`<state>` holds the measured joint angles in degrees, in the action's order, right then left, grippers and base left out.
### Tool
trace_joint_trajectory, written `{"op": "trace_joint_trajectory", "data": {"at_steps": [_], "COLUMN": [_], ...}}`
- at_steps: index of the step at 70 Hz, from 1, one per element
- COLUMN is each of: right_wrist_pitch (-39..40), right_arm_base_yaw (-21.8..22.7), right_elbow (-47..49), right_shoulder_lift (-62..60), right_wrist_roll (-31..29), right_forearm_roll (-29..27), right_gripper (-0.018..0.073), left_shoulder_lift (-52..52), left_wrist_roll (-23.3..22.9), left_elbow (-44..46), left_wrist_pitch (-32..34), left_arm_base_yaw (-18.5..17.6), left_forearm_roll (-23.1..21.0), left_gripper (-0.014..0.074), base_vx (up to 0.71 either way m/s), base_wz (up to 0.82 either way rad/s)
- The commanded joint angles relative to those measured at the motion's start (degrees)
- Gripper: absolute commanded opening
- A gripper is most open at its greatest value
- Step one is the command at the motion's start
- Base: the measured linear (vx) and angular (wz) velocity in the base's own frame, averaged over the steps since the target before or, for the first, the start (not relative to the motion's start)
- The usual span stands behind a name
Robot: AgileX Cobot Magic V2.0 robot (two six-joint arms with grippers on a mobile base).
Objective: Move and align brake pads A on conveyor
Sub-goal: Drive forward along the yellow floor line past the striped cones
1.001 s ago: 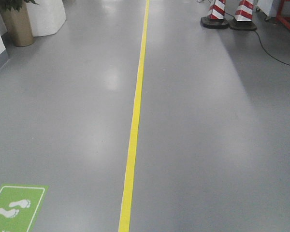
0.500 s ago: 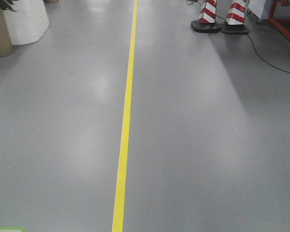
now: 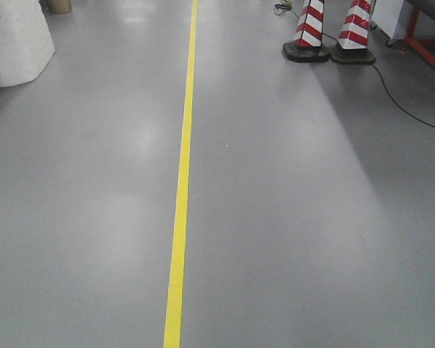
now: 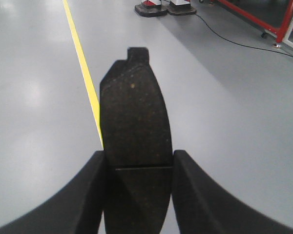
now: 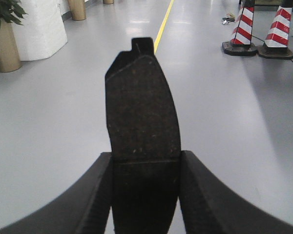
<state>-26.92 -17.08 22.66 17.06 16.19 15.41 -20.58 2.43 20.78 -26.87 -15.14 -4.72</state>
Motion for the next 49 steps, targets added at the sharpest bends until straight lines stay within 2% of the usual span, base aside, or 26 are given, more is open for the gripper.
{"op": "trace_joint_trajectory", "data": {"at_steps": [1, 49], "right_wrist_pitch": [5.12, 5.12], "right_arm_base_yaw": [0.46, 0.46], "right_elbow": [1.64, 1.64], "right_shoulder_lift": [0.23, 0.23], "right_wrist_roll": [-0.27, -0.27], "right_forearm_roll": [1.24, 1.24], "right_gripper": [0.0003, 0.0003], "left_shoulder_lift": [-0.23, -0.23], "left_wrist_roll": [-0.07, -0.07], "left_elbow": [1.62, 1.62], "left_wrist_pitch": [5.13, 5.07], "left_arm_base_yaw": [-0.3, -0.3], "left_forearm_roll": [-0.37, -0.37], "left_gripper": [-0.0006, -0.0006], "base_vx": [0.67, 0.69], "base_wz": [0.0, -0.01]}}
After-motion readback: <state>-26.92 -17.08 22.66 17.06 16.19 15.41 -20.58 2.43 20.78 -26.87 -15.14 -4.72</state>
